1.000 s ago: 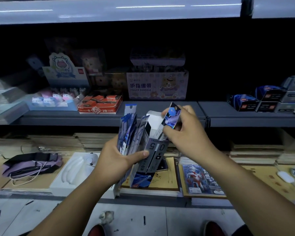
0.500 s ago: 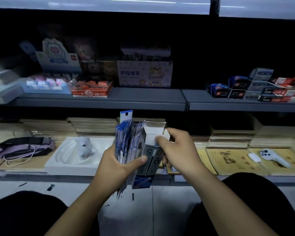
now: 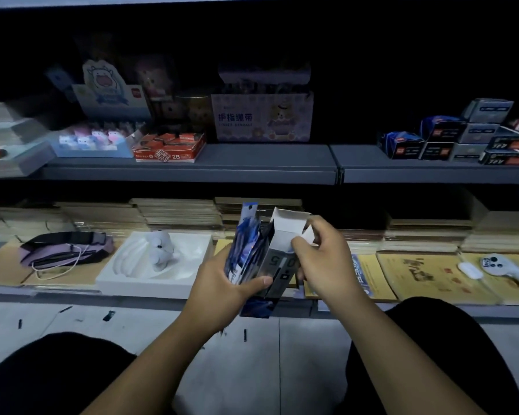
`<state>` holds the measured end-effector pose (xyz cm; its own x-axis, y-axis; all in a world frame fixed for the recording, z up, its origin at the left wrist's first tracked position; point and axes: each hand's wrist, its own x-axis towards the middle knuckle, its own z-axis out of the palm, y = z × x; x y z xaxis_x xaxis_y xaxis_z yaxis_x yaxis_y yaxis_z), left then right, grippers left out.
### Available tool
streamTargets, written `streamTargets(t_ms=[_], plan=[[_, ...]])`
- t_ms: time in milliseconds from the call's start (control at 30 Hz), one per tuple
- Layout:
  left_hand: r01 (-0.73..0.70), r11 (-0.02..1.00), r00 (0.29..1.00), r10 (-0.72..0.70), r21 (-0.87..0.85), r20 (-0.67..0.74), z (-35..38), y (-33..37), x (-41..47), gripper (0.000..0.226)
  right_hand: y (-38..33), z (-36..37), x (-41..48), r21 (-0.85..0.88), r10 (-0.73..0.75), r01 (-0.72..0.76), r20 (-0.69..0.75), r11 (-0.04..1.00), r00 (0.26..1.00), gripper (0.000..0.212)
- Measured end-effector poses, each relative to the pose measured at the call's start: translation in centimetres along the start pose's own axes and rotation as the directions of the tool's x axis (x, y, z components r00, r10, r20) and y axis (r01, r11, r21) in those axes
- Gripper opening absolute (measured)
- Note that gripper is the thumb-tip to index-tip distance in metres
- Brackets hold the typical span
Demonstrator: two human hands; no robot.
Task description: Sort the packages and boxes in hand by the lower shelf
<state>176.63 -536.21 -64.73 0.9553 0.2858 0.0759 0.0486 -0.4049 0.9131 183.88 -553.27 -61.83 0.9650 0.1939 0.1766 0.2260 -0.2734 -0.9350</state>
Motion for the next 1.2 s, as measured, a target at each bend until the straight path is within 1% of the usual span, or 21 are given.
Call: streamTargets(t_ms=[33,100,167,233,267,367,467,500,533,600,733,900,1067,1133,1200], plan=[[0.003,1.000,1.000,-0.003,0.013,-0.007,0.1,-0.6,0.2,0.049,0.4,-0.1,0.1,-0.039,-0.020,0.020,-0.001,0.999,1.000,0.014],[0.019,0.998,1.000,-0.018,0.060,-0.009,0.1,-1.9,0.7,0.049,1.1,-0.3,0.2,-0.171,-0.096,0.091,-0.022,0.981,0.995,0.030],[0.024,0.987,0.999,-0.029,0.159,0.032,0.0,-2.9,1.6,0.054,1.3,-0.5,0.2,-0.256,-0.209,0.191,-0.044,0.948,0.977,0.036],[0.008,0.972,0.997,-0.026,0.236,0.073,-0.1,-3.7,2.4,0.055,1.0,-0.7,0.1,-0.234,-0.295,0.275,-0.056,0.933,0.954,0.034],[0.002,0.970,0.996,-0.025,0.242,0.089,-0.2,-3.9,2.5,0.054,0.9,-0.9,0.2,-0.215,-0.316,0.298,-0.052,0.930,0.947,0.032],[-0.043,0.964,0.987,0.001,0.263,0.158,-0.2,-4.4,2.6,0.053,0.9,-0.8,0.6,-0.231,-0.331,0.327,0.023,0.916,0.943,0.026],[-0.105,0.951,0.971,0.034,0.292,0.238,0.0,-4.5,2.6,0.046,1.5,-0.7,1.3,-0.249,-0.303,0.337,0.164,0.908,0.939,0.029],[-0.115,0.950,0.967,0.040,0.289,0.251,0.0,-4.6,2.5,0.046,1.6,-0.7,1.5,-0.249,-0.294,0.342,0.209,0.906,0.933,0.026],[-0.125,0.952,0.963,0.049,0.280,0.264,0.0,-4.5,2.5,0.048,1.7,-0.7,1.6,-0.244,-0.289,0.346,0.240,0.906,0.927,0.020],[-0.121,0.957,0.958,0.043,0.265,0.284,0.0,-4.4,2.4,0.051,1.8,-0.7,1.8,-0.205,-0.295,0.349,0.253,0.914,0.921,0.012],[-0.057,0.979,0.952,-0.005,0.194,0.305,0.0,-4.1,2.7,0.056,1.7,-0.6,1.9,-0.124,-0.327,0.359,0.218,0.925,0.920,0.012],[-0.036,0.990,0.938,-0.014,0.137,0.346,0.1,-3.7,3.2,0.059,1.1,-0.9,1.5,-0.088,-0.356,0.377,0.194,0.922,0.914,0.012],[0.016,0.993,0.921,-0.060,0.117,0.385,-0.1,-4.3,3.2,0.062,1.0,-2.2,2.1,0.005,-0.380,0.381,0.062,0.925,0.923,0.013],[0.015,0.991,0.927,-0.062,0.130,0.370,-0.2,-4.5,3.1,0.062,0.9,-2.3,2.0,0.057,-0.337,0.334,0.045,0.941,0.941,0.011],[0.007,0.987,0.936,-0.062,0.158,0.346,-0.1,-4.7,3.0,0.062,0.7,-1.6,1.5,0.166,-0.232,0.228,0.006,0.960,0.973,0.015]])
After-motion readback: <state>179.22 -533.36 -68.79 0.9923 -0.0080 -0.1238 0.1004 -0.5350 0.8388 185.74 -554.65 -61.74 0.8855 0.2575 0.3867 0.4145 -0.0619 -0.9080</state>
